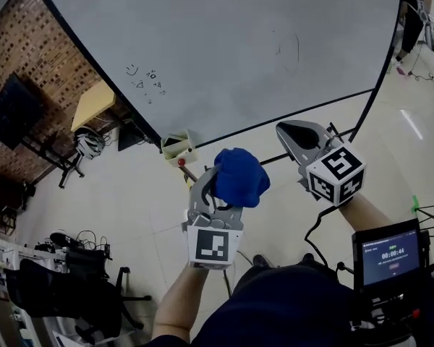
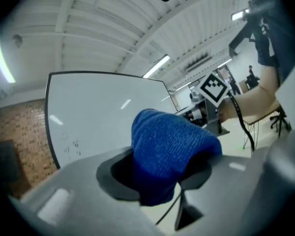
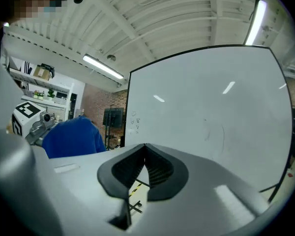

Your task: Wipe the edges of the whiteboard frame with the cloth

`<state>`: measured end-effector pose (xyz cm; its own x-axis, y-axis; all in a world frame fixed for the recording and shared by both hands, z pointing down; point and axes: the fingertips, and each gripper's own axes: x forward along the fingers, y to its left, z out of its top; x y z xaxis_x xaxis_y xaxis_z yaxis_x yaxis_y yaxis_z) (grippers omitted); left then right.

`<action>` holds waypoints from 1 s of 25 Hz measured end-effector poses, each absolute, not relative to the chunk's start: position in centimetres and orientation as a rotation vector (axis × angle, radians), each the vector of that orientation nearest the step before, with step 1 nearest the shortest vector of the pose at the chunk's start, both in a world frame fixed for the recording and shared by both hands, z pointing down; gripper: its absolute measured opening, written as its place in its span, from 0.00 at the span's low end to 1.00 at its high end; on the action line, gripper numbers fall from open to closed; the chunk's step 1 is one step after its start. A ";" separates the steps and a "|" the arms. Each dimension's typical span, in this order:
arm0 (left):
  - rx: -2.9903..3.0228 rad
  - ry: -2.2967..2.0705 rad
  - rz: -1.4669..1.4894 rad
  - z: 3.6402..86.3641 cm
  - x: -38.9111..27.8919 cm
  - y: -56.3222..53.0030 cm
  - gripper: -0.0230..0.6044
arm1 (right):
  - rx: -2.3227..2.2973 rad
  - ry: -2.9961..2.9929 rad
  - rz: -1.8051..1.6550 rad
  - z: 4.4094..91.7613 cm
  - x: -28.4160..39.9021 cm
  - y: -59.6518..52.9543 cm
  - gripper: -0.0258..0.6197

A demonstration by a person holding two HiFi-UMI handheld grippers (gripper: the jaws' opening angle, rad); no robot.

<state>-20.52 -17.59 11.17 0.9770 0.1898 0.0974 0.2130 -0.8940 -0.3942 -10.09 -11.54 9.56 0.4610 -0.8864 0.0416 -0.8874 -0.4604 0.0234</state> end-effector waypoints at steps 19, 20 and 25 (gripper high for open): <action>-2.866 -0.185 -0.486 24.6 -25.1 -2.1 0.32 | 2.752 -1.526 -0.031 18.8 -16.5 5.3 0.06; -2.863 -0.177 -0.494 24.8 -25.3 -2.0 0.32 | 2.761 -1.529 -0.028 18.9 -16.8 5.6 0.06; -2.911 -0.184 -0.467 25.1 -25.8 -1.2 0.32 | 2.771 -1.551 -0.070 19.2 -17.7 6.2 0.06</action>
